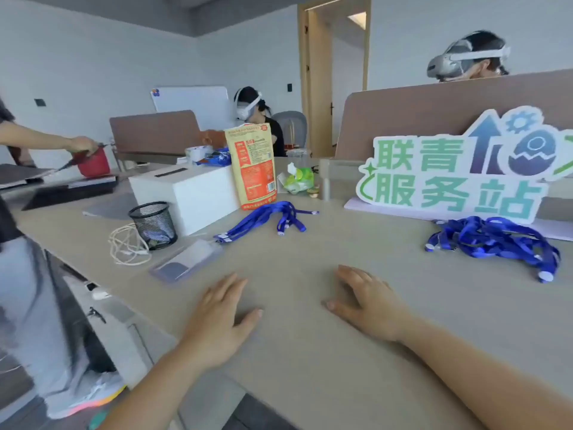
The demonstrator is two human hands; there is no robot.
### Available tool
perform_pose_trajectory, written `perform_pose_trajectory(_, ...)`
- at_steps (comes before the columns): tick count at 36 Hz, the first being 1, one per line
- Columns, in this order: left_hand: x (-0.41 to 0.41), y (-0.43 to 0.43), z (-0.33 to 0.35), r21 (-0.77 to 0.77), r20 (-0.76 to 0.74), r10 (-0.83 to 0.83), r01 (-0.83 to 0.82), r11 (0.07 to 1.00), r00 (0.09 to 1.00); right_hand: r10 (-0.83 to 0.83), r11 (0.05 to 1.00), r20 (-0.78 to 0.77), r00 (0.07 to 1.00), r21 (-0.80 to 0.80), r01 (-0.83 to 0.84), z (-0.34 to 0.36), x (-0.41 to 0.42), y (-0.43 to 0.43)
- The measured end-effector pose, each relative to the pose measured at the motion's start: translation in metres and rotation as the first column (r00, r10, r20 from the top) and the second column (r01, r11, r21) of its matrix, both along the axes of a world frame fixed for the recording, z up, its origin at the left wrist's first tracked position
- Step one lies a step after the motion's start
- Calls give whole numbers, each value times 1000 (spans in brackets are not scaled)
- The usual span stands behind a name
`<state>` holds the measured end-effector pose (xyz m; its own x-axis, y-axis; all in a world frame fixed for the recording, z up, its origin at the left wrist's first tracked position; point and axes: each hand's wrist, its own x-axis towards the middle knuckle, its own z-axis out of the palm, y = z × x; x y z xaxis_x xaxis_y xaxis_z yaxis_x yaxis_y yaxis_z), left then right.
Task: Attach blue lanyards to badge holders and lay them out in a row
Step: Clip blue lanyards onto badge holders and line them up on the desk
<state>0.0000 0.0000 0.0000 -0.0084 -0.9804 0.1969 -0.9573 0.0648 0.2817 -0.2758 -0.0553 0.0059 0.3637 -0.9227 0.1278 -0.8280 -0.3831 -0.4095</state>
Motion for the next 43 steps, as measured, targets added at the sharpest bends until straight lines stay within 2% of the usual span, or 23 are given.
perform_pose_trajectory(2, 2, 0, 0, 5, -34, 25, -24, 1000, 999, 16, 1000, -92, 996, -19, -18, 2, 18, -3)
perform_pose_trajectory(5, 14, -11, -4, -4, -41, 65, -65, 998, 997, 56, 998, -117, 991, -21, -59, 3, 51, -13)
perform_pose_trajectory(9, 55, -30, -3, -35, 69, 261, -259, 965, 963, 121, 991, -141, 983, -45, -129, -3, 93, -38)
perform_pose_trajectory(12, 73, -45, -1, 29, 100, 359, -363, 931, 928, 147, 987, -152, 977, -46, -155, -6, 110, -58)
perform_pose_trajectory(16, 78, -58, -2, 115, 139, 333, -349, 930, 933, 165, 984, -140, 976, -48, -173, -8, 112, -71)
perform_pose_trajectory(18, 78, -57, -2, 100, 153, 323, -339, 935, 934, 171, 983, -123, 978, -47, -177, -10, 111, -73)
perform_pose_trajectory(23, 74, -48, 1, -97, 85, 319, -311, 945, 944, 166, 983, -105, 981, -59, -173, -10, 111, -73)
perform_pose_trajectory(28, 73, -40, 3, -241, -22, 266, -263, 934, 964, 154, 984, -90, 984, -73, -160, -9, 110, -71)
perform_pose_trajectory(31, 75, -41, 1, -219, -100, 219, -236, 947, 971, 149, 984, -69, 986, -86, -154, -10, 110, -70)
perform_pose_trajectory(36, 73, -45, -7, -190, -185, -3, -33, 981, 983, 178, 976, -10, 984, -129, -177, -7, 106, -66)
perform_pose_trajectory(40, 56, -38, -11, -213, -227, -190, 141, 967, 955, 211, 973, 59, 976, -108, -204, 3, 98, -57)
perform_pose_trajectory(43, 34, -32, -14, -211, -270, -287, 235, 949, 919, 240, 964, -35, 970, -111, -242, 2, 85, -55)
